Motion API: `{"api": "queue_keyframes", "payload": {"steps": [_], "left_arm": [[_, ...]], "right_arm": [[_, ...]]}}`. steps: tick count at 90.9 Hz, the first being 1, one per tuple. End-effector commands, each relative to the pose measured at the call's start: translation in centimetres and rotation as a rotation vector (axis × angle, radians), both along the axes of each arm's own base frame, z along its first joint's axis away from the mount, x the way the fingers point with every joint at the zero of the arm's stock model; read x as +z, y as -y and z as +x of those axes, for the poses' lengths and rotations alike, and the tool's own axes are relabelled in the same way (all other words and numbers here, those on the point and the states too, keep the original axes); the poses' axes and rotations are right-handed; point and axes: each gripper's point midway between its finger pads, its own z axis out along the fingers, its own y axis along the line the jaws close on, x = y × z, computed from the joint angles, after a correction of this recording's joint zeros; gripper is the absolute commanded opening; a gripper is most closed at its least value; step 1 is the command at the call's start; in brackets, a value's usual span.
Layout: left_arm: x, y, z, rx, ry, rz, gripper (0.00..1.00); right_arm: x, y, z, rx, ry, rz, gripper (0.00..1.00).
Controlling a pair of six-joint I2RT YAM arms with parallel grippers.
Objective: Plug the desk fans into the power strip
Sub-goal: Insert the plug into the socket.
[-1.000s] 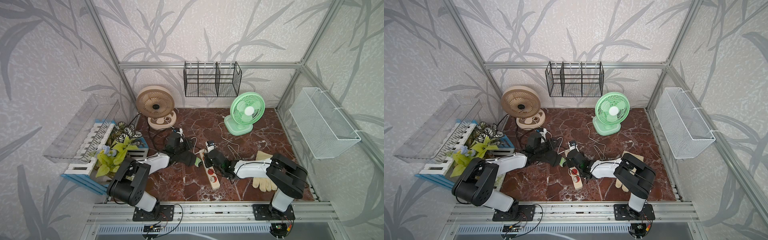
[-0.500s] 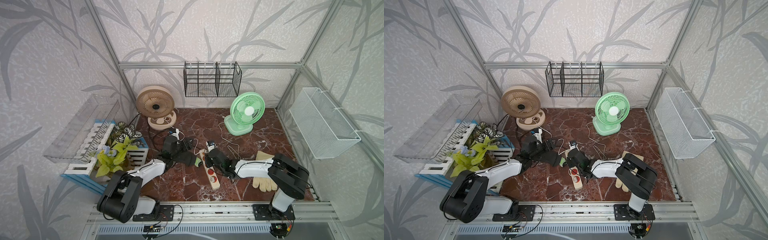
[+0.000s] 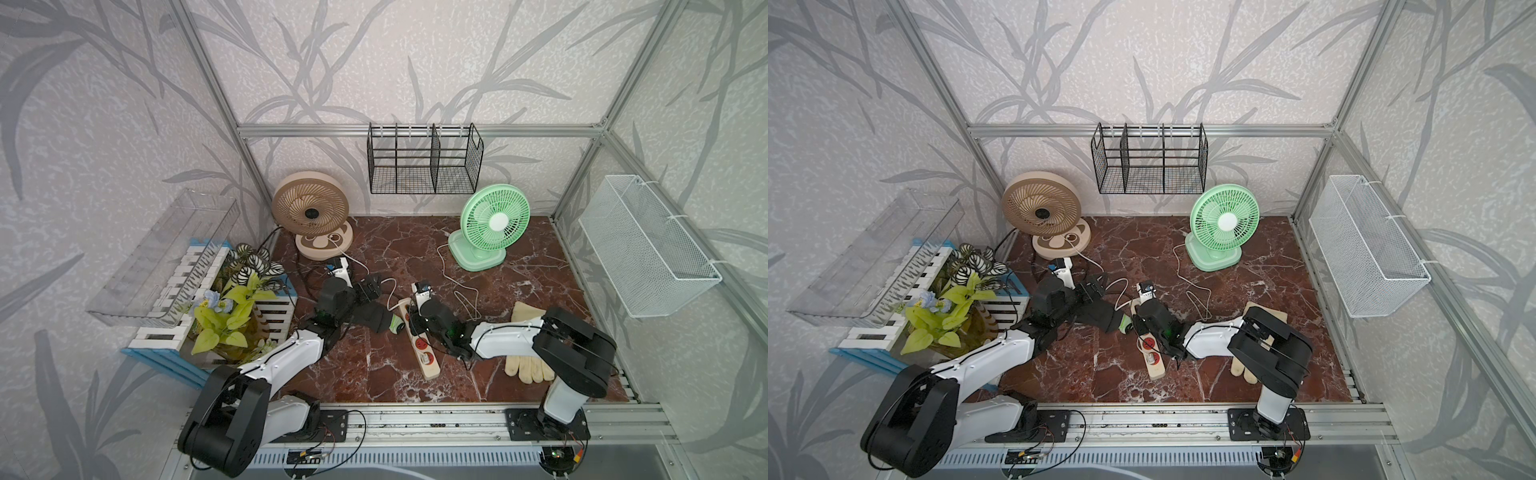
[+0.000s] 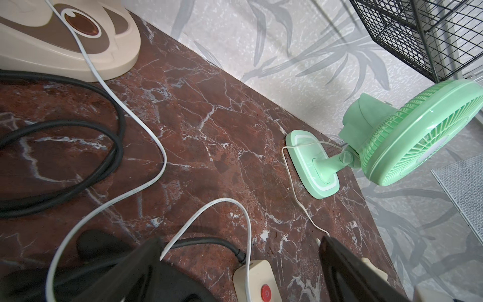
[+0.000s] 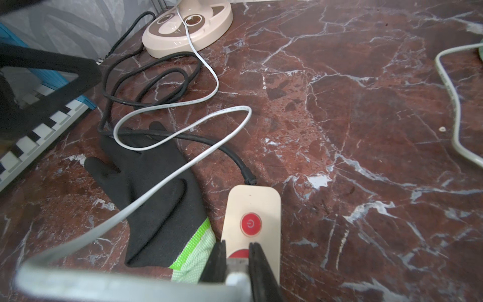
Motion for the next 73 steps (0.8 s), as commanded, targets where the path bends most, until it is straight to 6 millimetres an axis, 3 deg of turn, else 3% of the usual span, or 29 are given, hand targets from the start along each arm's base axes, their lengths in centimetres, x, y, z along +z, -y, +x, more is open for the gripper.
{"api": "queue_keyframes", "payload": {"steps": [1, 46, 73], "left_arm": [[0.7, -0.6, -0.1, 0.017, 0.041, 0.014, 0.98], [0.4, -0.5, -0.2, 0.012, 0.038, 0.018, 1.00], [0.5, -0.7, -0.2, 0.016, 0.044, 0.022, 1.00]], "right_arm": [[0.9, -0.9, 0.3, 0.011, 0.016, 0.044, 0.00], [-3.5, 0.4, -0.7, -0.057, -0.108, -0.041, 0.00], [-3.4, 0.1, -0.8, -0.053, -0.097, -0.026, 0.00]]}}
